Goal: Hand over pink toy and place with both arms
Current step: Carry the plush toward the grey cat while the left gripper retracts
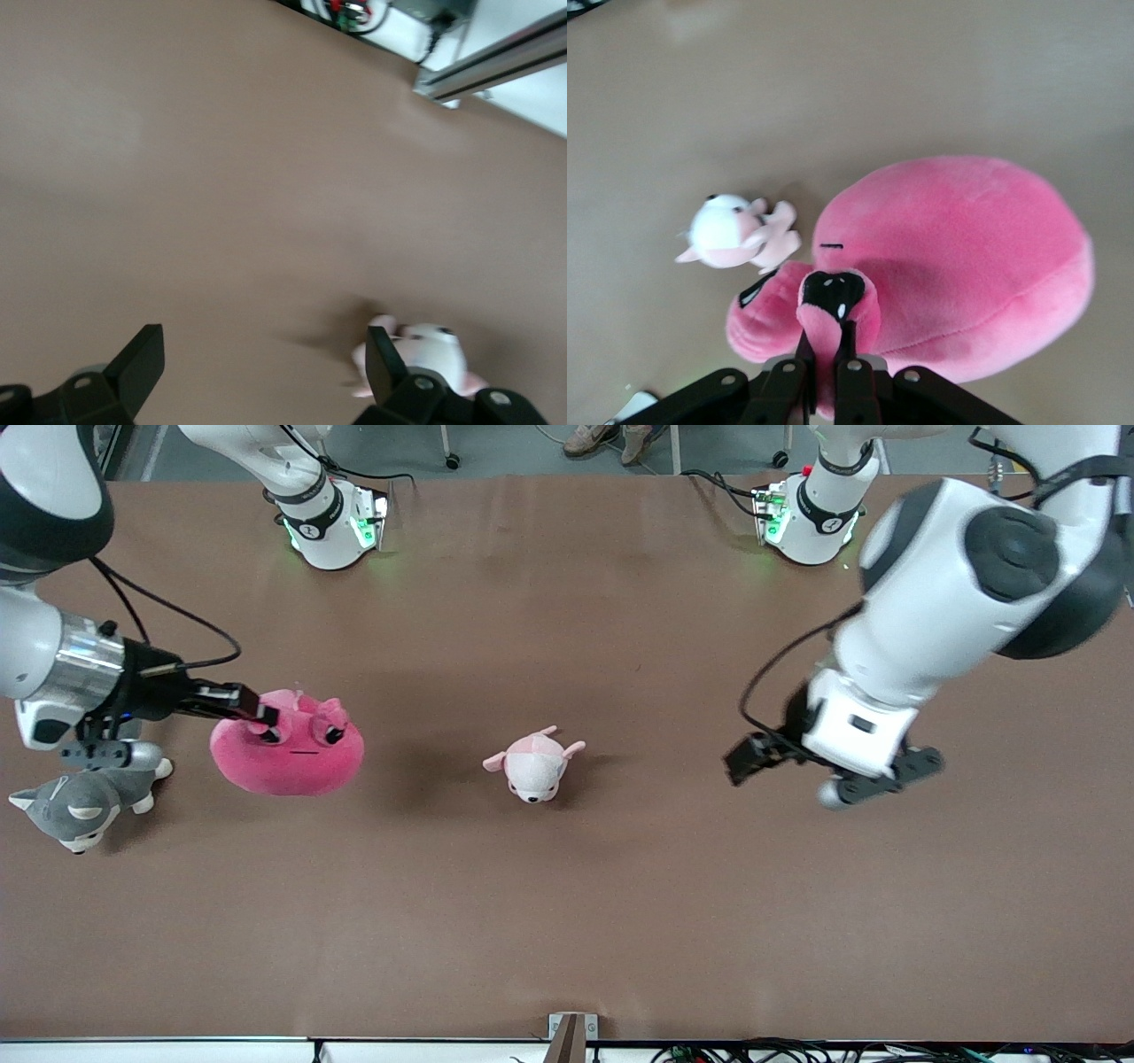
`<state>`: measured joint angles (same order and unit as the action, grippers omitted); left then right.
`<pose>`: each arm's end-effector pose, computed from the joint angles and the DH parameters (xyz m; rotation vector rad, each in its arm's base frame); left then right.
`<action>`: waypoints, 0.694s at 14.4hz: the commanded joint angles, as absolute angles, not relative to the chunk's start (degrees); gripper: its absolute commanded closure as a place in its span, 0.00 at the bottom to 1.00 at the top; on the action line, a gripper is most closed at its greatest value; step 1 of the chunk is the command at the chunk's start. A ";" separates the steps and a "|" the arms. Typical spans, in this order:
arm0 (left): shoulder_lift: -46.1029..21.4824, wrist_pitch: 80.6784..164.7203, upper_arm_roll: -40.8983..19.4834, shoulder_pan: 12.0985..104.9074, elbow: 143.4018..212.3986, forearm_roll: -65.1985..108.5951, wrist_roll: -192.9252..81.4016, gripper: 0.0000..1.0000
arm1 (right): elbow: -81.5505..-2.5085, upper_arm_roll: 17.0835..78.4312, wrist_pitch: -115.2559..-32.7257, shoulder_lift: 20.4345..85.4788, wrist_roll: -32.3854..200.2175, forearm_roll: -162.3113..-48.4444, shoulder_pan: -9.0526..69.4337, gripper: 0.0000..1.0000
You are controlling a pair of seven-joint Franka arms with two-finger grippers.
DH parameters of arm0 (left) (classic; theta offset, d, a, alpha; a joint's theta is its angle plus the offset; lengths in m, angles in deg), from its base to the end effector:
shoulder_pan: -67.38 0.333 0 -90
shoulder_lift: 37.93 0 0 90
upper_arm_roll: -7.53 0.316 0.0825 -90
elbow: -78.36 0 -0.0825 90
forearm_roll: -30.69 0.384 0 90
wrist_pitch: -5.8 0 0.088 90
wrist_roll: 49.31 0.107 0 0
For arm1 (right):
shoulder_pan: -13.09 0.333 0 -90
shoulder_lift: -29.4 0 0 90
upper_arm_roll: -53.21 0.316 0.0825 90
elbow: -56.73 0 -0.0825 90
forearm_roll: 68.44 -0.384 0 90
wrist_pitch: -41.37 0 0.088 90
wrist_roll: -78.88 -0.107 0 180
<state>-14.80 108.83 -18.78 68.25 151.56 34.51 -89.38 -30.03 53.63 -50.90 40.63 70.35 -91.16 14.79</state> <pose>0.6436 -0.2315 0.5567 2.9340 0.4305 0.1109 0.6103 0.0622 0.5480 -2.7423 0.2032 0.1881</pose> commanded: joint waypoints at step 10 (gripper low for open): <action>-24.47 91.32 -19.98 81.18 151.57 43.44 -64.97 0.00 | -30.19 54.70 -48.11 51.46 84.94 -90.33 3.60 0.98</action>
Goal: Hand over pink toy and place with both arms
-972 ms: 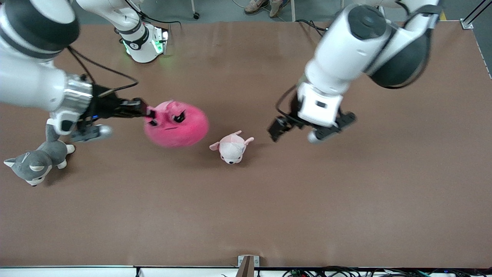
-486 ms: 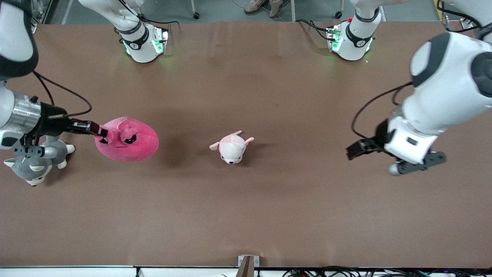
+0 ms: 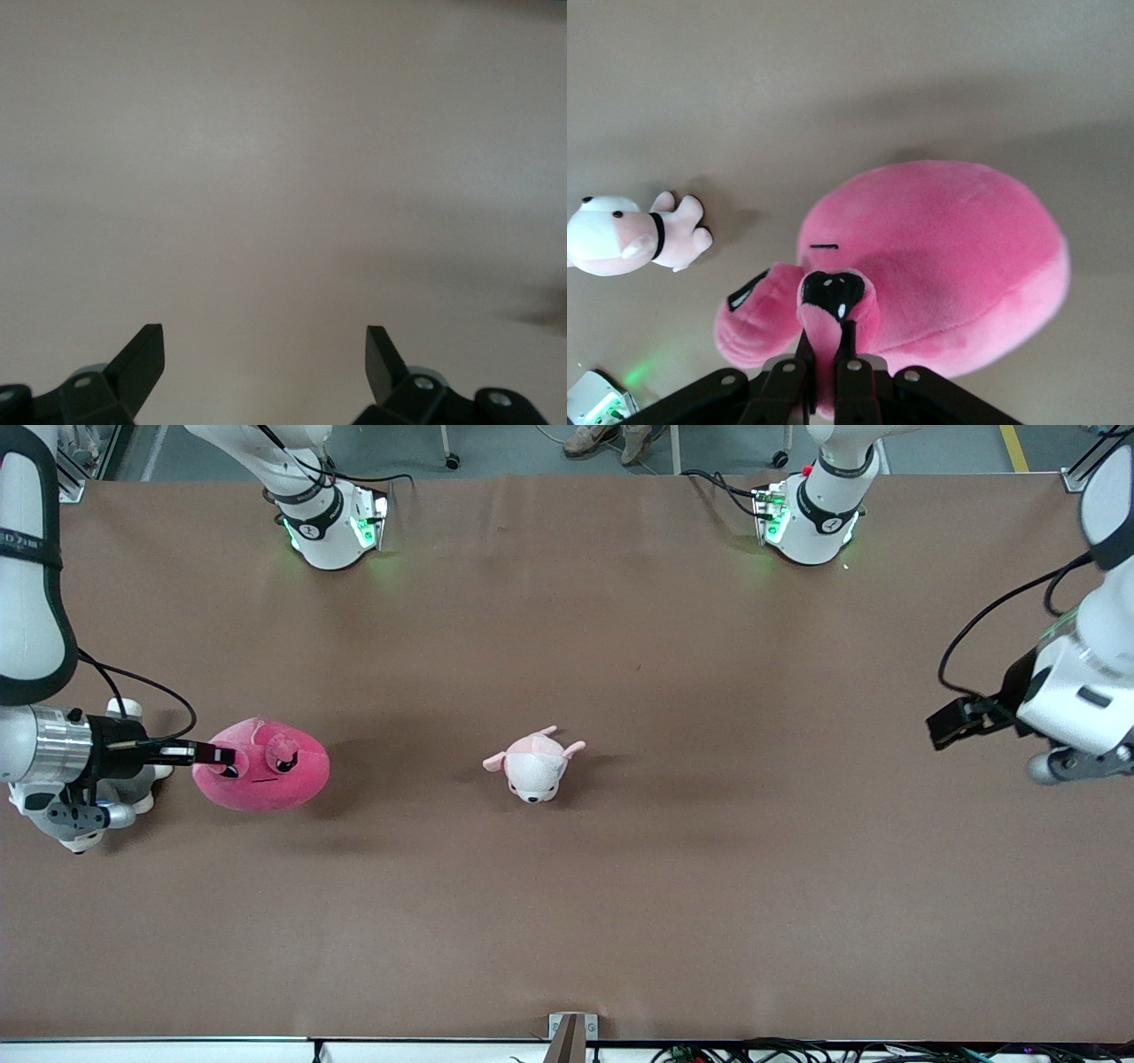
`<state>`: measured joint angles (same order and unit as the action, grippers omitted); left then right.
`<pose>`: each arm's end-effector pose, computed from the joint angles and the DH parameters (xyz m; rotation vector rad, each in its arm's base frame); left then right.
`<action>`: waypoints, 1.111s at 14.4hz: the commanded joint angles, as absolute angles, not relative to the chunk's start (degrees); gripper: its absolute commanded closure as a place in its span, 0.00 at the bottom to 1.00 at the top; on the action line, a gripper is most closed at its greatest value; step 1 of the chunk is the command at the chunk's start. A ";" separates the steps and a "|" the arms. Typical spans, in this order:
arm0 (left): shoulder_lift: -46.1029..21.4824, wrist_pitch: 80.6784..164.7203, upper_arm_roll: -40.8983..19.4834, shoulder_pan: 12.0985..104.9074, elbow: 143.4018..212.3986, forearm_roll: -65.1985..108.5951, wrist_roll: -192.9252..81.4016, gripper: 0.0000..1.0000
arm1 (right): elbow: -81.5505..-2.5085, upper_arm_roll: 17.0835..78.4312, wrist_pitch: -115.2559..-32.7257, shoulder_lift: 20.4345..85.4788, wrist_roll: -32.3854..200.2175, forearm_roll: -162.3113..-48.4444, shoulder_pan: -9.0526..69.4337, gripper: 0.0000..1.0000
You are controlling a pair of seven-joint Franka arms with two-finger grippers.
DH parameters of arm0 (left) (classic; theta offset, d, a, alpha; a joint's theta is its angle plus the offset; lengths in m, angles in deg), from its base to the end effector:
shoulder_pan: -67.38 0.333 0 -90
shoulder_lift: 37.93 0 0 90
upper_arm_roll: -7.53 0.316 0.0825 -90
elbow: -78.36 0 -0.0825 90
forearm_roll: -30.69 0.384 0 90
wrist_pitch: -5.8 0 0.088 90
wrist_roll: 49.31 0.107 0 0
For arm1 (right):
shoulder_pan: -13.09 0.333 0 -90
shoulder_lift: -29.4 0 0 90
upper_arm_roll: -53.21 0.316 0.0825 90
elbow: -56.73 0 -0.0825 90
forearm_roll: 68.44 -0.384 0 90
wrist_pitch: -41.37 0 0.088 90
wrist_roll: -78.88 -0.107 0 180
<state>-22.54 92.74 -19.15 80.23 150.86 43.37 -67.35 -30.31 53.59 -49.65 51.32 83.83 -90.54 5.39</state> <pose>0.6198 -0.0826 0.6188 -3.0420 -0.1547 -0.0561 0.6376 -0.0425 0.4271 -2.6992 0.1487 0.3675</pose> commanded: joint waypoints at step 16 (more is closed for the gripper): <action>-39.87 90.70 1.29 70.63 166.25 30.60 -56.25 0.00 | -30.28 54.79 -47.67 59.46 89.87 -94.99 1.67 0.98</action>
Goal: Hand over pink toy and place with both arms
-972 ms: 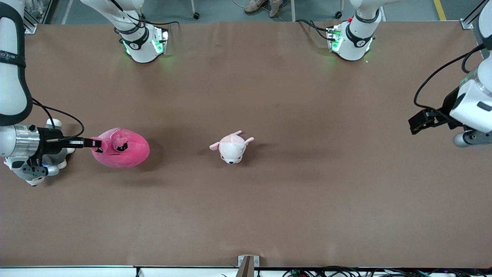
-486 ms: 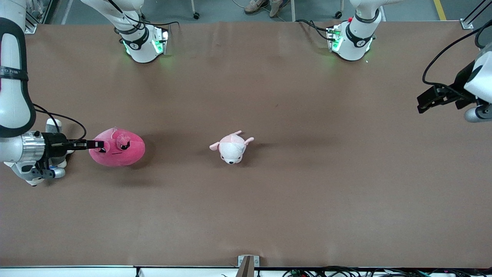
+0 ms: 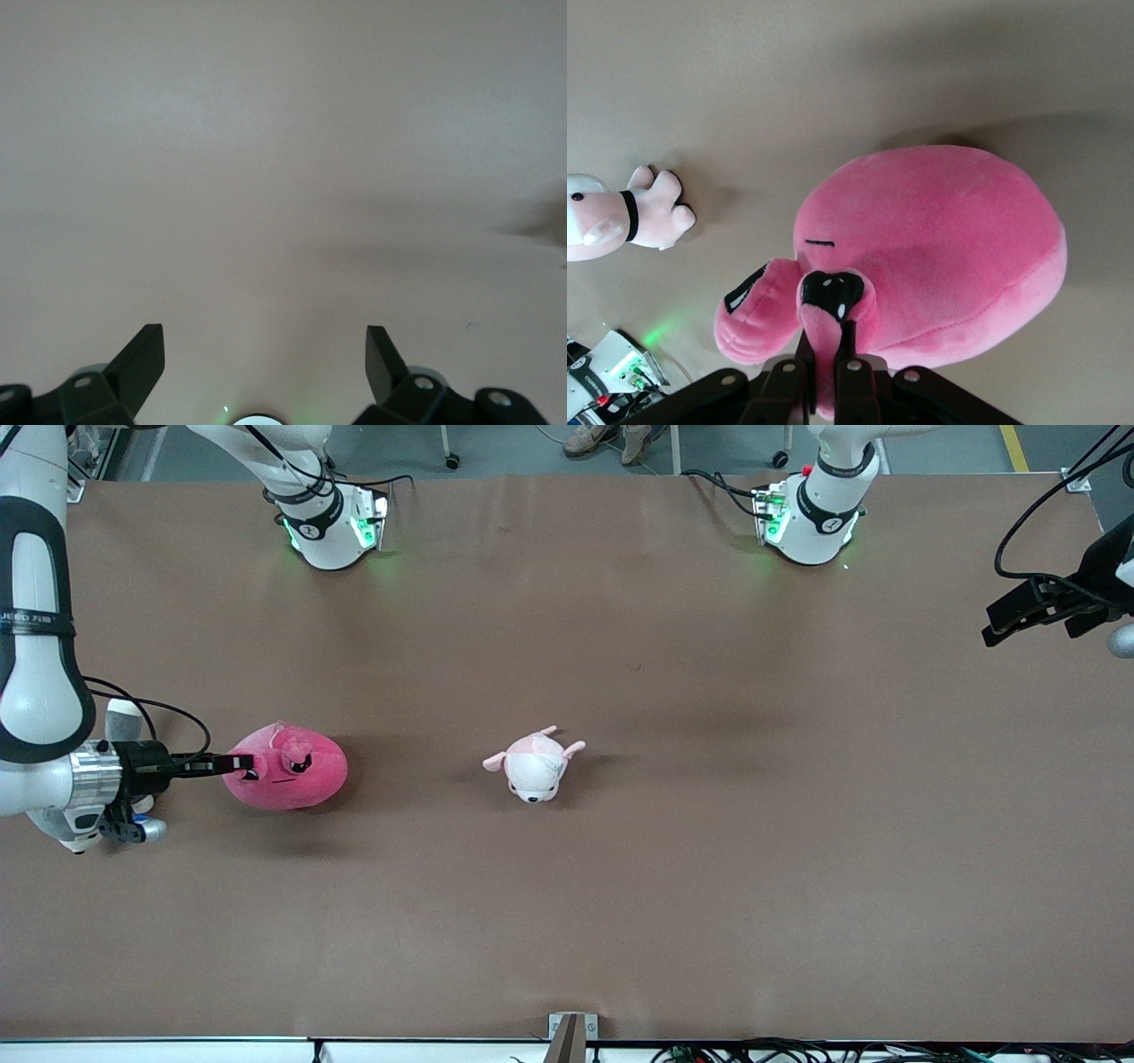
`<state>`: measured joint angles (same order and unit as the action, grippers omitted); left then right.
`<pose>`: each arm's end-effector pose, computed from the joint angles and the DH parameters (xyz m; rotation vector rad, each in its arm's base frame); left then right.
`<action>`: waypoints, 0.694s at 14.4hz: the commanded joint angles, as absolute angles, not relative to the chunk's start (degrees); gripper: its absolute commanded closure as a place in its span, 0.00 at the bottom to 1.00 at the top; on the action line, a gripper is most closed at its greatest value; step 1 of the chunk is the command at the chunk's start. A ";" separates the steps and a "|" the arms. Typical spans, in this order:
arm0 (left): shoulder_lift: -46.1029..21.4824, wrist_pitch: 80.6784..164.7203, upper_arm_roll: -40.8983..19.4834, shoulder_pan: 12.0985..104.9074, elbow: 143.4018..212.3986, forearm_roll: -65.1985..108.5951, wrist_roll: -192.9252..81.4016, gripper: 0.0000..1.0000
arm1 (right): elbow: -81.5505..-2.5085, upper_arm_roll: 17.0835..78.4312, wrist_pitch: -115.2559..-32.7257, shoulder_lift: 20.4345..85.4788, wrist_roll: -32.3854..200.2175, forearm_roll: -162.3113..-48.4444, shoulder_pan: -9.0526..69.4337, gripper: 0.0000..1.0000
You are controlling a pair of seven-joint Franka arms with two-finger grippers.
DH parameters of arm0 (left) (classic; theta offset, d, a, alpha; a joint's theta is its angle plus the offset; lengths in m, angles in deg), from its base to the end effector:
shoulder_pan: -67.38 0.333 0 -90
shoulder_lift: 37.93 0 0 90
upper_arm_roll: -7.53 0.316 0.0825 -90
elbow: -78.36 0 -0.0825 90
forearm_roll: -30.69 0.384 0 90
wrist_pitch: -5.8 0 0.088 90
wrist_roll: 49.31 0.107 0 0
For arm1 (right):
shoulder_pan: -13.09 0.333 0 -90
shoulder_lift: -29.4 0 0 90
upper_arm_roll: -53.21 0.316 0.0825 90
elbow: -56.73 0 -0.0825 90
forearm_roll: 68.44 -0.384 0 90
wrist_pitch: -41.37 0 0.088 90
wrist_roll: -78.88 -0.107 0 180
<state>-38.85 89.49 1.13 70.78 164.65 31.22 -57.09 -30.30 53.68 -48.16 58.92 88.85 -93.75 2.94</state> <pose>0.5376 -0.0277 0.6539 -3.1248 -0.1319 0.0442 0.6408 -0.0633 0.3436 -2.5805 0.1281 0.5110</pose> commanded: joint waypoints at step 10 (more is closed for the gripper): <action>-40.83 89.65 -1.17 70.45 166.43 31.04 -55.02 0.00 | -30.28 54.88 -48.11 61.48 89.96 -97.27 2.11 0.97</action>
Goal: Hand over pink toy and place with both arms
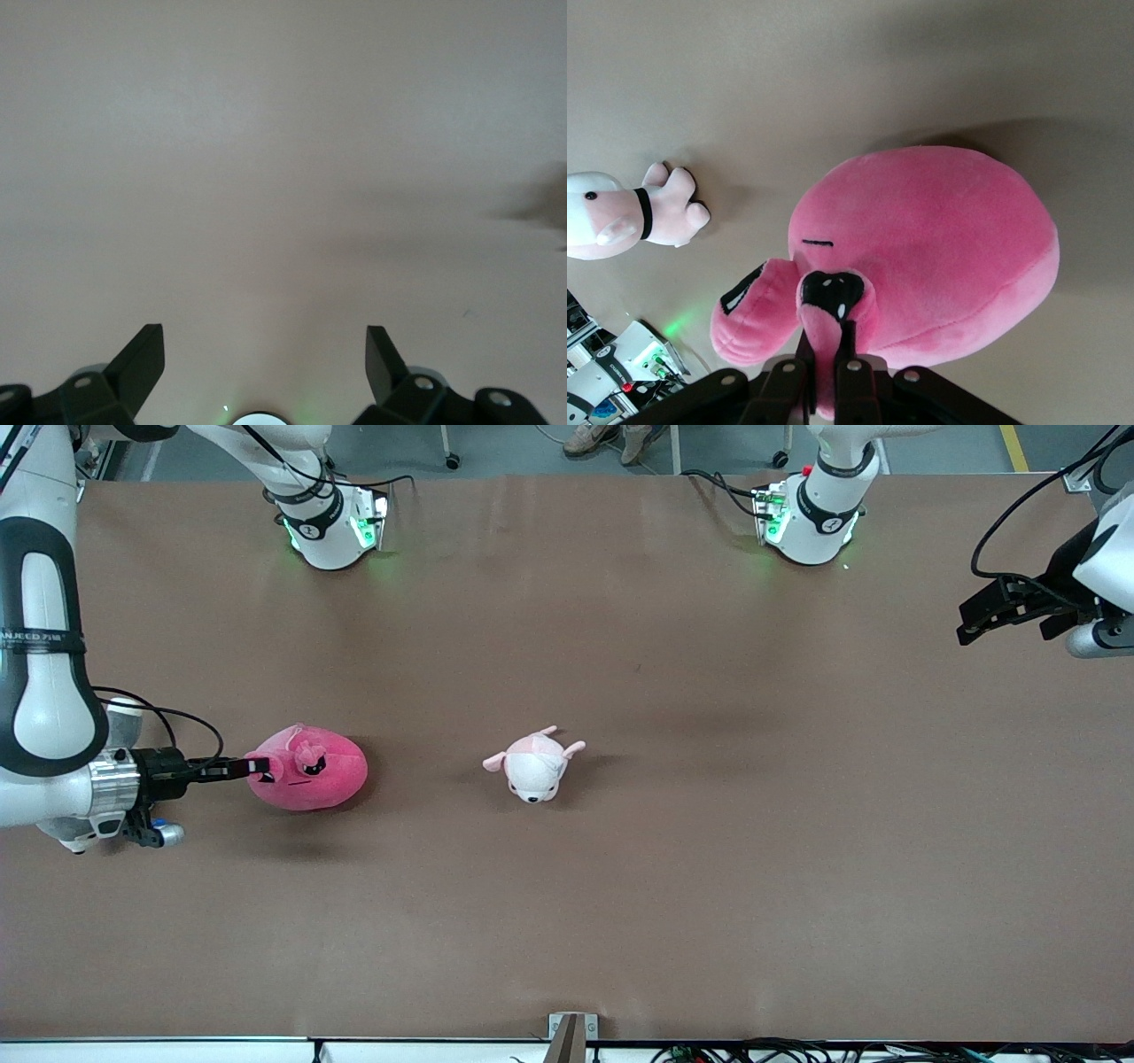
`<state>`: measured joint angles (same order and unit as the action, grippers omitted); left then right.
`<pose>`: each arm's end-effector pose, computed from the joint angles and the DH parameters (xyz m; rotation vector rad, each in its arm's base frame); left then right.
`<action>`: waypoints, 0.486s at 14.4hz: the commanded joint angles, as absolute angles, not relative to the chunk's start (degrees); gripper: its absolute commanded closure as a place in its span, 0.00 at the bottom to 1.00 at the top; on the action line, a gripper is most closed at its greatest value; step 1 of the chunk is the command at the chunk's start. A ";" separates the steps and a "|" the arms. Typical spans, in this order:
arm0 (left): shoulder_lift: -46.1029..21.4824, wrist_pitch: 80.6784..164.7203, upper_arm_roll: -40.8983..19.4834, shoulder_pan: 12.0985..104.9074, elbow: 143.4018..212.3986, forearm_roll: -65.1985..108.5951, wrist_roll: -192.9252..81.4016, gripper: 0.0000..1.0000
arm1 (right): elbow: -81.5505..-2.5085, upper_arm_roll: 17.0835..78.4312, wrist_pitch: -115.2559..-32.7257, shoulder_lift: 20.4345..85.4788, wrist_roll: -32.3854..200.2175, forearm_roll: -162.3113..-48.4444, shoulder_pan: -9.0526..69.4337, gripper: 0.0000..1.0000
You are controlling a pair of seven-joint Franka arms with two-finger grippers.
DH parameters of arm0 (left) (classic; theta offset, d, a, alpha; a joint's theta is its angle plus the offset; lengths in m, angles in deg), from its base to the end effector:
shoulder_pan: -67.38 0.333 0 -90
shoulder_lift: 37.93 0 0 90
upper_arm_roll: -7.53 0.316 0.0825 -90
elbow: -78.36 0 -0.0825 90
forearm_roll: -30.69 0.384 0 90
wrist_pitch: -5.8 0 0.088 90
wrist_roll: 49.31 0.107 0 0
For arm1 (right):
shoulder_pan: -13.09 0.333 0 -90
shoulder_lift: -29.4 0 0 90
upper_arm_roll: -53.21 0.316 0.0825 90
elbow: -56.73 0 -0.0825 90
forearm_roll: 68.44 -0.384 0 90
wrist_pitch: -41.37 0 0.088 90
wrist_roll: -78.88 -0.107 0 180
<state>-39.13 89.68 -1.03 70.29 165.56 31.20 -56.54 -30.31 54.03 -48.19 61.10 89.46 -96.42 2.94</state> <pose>0.5346 -0.0528 0.6494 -3.1247 -0.0445 0.0557 0.6429 -0.0557 0.3213 -2.5209 0.1314 0.5358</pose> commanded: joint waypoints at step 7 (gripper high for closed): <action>-41.79 90.09 -2.23 70.54 167.65 30.78 -55.02 0.00 | -26.52 54.79 -47.67 62.28 89.34 -97.10 0.71 0.00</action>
<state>-39.52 89.68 -2.09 70.28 165.70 31.20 -56.10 -29.26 54.05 -48.43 62.51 89.47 -96.56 2.81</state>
